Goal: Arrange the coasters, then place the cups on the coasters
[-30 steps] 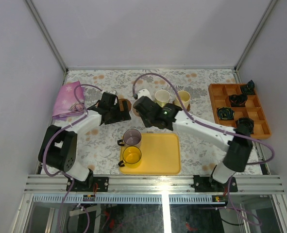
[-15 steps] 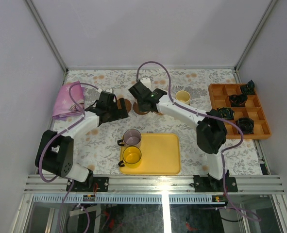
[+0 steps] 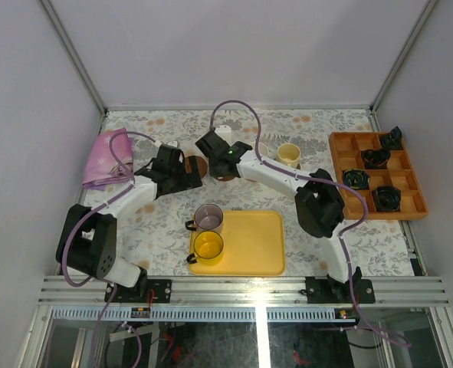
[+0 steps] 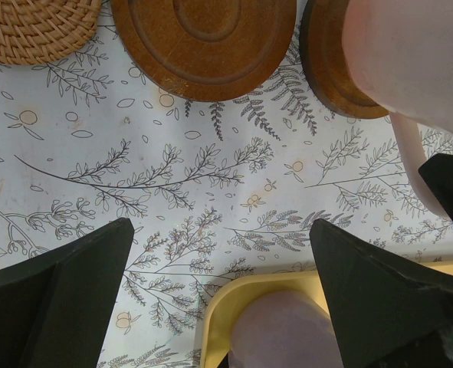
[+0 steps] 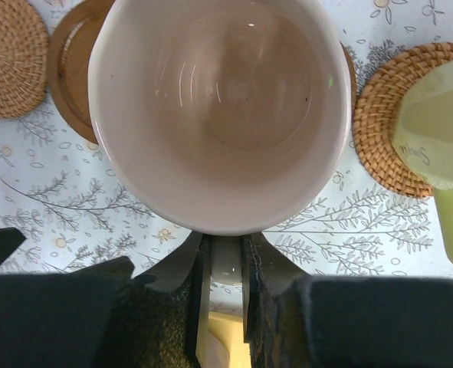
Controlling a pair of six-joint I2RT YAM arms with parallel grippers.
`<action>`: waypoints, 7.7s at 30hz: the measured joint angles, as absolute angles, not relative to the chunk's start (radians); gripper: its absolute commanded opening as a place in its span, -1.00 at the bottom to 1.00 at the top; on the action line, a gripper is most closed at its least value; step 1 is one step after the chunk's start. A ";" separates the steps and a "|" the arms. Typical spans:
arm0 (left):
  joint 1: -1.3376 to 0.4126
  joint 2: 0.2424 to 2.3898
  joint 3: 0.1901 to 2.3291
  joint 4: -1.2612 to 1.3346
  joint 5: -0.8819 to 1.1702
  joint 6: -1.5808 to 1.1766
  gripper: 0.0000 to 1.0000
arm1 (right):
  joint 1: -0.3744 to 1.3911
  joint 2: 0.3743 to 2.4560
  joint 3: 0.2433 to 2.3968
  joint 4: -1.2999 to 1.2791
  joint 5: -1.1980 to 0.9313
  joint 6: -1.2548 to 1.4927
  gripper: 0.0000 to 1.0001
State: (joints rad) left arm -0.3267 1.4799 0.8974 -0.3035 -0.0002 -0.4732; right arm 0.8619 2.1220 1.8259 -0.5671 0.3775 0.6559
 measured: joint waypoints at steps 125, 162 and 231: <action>-0.413 1.306 1.034 -0.707 0.158 -0.280 0.73 | 0.794 1.431 1.227 -0.253 0.459 0.544 -0.15; -0.608 1.536 1.120 -0.869 0.018 -0.119 -0.99 | 0.794 1.301 1.096 -0.284 0.514 0.524 -0.15; -0.685 1.572 1.176 -0.874 0.129 0.212 0.50 | 0.794 1.343 1.064 -0.313 0.503 0.540 -0.14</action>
State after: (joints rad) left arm -0.6849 1.5723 1.1755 -0.8738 0.1291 0.2115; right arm 0.7937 1.3426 1.0641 -0.3134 0.5034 0.5400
